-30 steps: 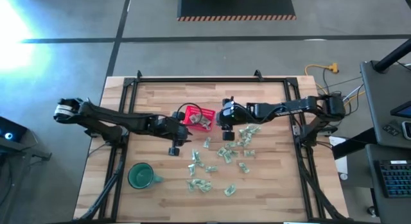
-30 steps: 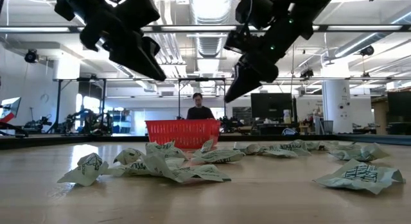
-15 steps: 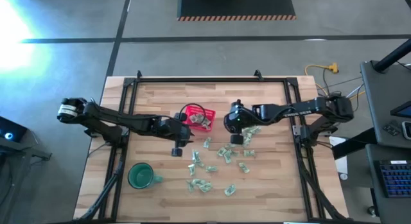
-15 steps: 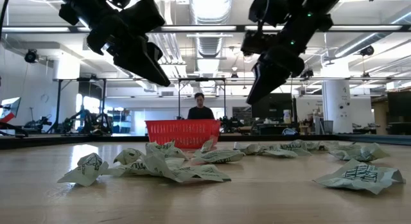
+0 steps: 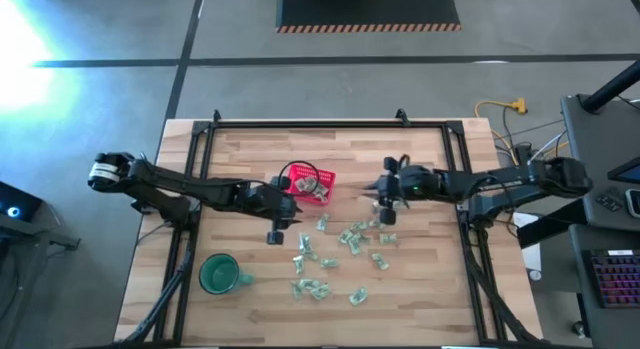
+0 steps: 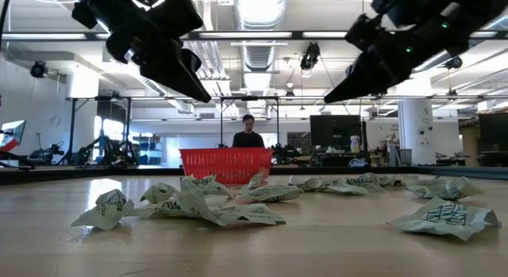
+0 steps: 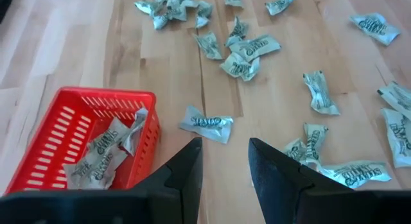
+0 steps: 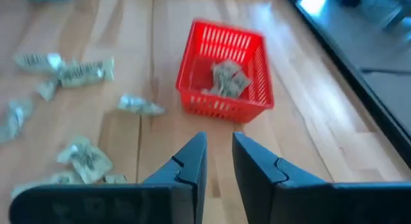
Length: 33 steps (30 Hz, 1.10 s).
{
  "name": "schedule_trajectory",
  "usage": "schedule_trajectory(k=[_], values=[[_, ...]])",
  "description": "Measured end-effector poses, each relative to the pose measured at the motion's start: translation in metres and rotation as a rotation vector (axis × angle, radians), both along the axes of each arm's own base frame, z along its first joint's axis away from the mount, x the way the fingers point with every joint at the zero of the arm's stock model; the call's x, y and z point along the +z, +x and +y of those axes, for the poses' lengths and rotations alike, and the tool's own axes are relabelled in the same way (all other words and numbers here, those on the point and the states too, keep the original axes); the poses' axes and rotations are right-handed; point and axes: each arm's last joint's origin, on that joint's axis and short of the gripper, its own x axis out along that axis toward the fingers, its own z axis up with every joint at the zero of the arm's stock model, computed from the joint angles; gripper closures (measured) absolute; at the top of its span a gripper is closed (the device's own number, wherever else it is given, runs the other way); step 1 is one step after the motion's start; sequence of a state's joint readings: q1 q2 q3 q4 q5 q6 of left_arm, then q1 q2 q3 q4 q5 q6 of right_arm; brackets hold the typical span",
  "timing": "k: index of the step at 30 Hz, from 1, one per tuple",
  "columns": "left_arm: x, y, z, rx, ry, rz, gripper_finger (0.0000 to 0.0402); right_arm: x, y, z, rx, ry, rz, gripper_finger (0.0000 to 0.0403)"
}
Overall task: Pick and place items into bin
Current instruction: Put the stevia packet into the red bin
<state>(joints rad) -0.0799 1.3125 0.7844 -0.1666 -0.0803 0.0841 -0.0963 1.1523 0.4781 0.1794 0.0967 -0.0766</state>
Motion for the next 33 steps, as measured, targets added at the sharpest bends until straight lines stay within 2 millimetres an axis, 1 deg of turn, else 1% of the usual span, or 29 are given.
schedule_trajectory(k=[3, 7, 11, 16, 20, 28, 30, 33], values=[[0.000, 0.000, 0.000, 0.000, 0.000, -0.001, 0.0292, -0.006, -0.010, 0.001, -0.008, 0.008, -0.067, 0.0339], [-0.001, -0.001, -0.002, -0.045, -0.036, 0.014, 0.0292, -0.009, -0.019, 0.002, -0.029, 0.052, -0.084, 0.0338], [-0.003, -0.002, -0.006, -0.113, -0.088, 0.024, 0.0292, -0.012, -0.022, 0.002, -0.033, 0.060, -0.080, 0.0341], [-0.007, 0.000, -0.011, -0.145, -0.098, 0.040, 0.0292, -0.012, -0.022, 0.002, -0.032, 0.059, -0.074, 0.0342], [-0.018, 0.005, -0.015, -0.158, -0.093, 0.080, 0.0292, -0.008, -0.020, 0.002, -0.029, 0.059, -0.088, 0.0338], [-0.060, 0.020, -0.018, -0.156, -0.083, 0.235, 0.0292, -0.009, -0.020, 0.004, 0.015, 0.083, -0.081, 0.0343], [-0.066, 0.022, -0.018, -0.155, -0.082, 0.257, 0.0292, -0.009, -0.020, 0.004, 0.014, 0.084, -0.080, 0.0344], [-0.070, 0.025, -0.018, -0.166, -0.071, 0.267, 0.0292, -0.009, -0.020, 0.004, 0.015, 0.085, -0.080, 0.0342]])
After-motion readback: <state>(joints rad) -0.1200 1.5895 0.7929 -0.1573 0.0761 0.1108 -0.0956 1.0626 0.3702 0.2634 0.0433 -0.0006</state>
